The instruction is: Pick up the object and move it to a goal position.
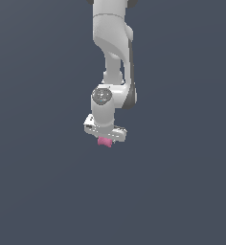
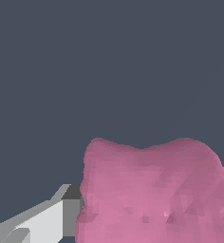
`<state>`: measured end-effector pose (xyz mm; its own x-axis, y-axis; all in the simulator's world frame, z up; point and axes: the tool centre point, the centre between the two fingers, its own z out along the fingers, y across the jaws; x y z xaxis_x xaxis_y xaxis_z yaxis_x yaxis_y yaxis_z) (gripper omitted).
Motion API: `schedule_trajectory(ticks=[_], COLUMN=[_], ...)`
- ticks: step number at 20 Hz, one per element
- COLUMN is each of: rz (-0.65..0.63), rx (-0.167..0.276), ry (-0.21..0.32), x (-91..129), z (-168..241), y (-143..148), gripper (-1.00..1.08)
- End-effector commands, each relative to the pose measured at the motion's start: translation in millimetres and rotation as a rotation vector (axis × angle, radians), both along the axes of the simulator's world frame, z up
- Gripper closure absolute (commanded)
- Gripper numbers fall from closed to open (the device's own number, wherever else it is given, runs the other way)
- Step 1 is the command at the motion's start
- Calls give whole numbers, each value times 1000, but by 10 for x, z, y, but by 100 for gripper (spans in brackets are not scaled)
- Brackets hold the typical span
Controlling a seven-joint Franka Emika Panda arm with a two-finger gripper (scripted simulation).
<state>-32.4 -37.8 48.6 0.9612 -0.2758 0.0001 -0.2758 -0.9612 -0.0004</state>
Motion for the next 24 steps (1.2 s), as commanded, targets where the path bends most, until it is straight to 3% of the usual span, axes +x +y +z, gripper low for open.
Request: schedule_trajectory(ticks=[1, 24], rz=[0, 0], rx=[0, -2], ry=[-1, 0], x=[-34, -777], z=[76, 1602], y=[32, 657], gripper=[108, 108])
